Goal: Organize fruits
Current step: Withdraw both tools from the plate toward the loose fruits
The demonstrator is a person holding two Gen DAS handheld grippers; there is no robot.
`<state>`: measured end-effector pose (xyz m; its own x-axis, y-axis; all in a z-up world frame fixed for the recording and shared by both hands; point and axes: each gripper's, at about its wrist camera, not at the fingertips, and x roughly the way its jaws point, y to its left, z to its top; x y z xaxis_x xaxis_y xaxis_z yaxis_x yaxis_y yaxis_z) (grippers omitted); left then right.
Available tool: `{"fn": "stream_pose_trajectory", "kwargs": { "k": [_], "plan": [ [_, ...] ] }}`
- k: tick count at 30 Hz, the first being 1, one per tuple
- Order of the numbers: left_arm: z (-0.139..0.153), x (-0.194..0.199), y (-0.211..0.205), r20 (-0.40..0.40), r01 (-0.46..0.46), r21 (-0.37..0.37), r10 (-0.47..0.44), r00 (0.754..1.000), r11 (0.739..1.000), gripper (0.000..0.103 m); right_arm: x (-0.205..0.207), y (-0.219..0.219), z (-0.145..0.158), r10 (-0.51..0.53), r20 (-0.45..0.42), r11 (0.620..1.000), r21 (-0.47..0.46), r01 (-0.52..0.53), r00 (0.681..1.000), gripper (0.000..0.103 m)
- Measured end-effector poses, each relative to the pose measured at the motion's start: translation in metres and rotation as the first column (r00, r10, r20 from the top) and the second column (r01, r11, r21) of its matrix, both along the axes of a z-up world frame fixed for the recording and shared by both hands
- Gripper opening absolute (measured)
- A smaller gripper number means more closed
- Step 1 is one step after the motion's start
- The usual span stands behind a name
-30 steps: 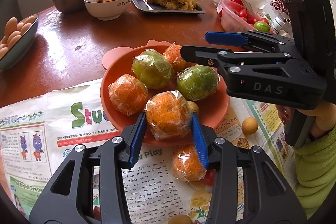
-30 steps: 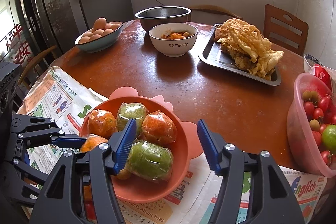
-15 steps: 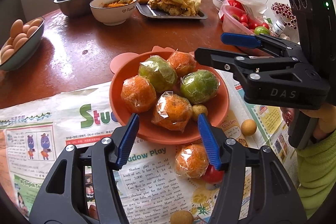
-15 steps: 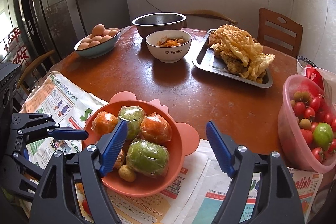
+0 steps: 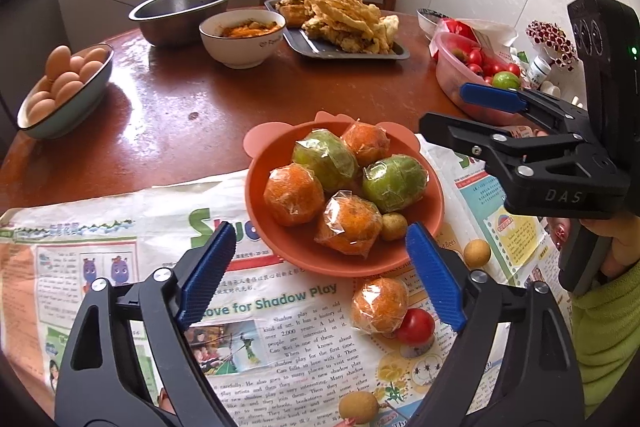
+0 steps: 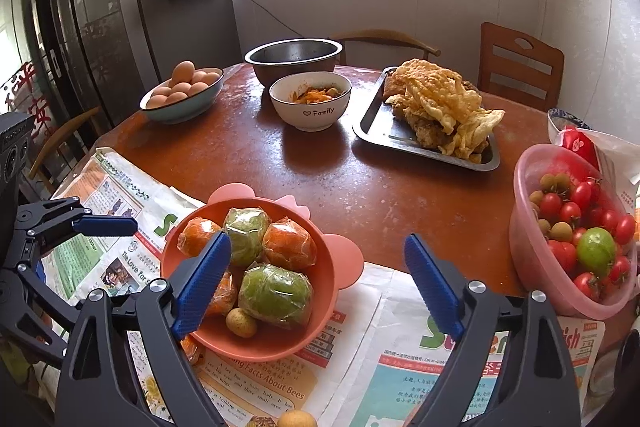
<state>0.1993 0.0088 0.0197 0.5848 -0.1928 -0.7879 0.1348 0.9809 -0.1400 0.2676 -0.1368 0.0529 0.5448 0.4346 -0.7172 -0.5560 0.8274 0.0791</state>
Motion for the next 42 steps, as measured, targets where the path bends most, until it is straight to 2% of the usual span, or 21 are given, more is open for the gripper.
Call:
{"fn": "stream_pose_trajectory", "kwargs": {
  "k": [7,16,31,42],
  "plan": [
    [0.008,-0.008,0.005,0.024,-0.028,0.013,0.027,0.999,1.0,0.093,-0.009,-0.007,0.01,-0.006,0.022,1.0,0.011,0.006,1.0,0.091],
    [0.018,-0.023,0.014,0.047,-0.061,0.013,0.06,0.997,0.998,0.093,-0.029,-0.014,0.023,-0.007,0.055,1.0,0.022,0.005,0.998,0.093],
    [0.027,-0.049,0.014,0.076,-0.065,0.02,0.063,0.995,0.998,0.093,-0.068,-0.015,0.043,0.015,0.107,0.999,0.037,-0.019,0.994,0.095],
    [0.025,-0.068,0.014,0.075,-0.064,0.028,0.062,0.995,0.998,0.093,-0.092,-0.013,0.038,0.024,0.107,0.999,0.025,-0.027,0.994,0.098]
  ]
}}
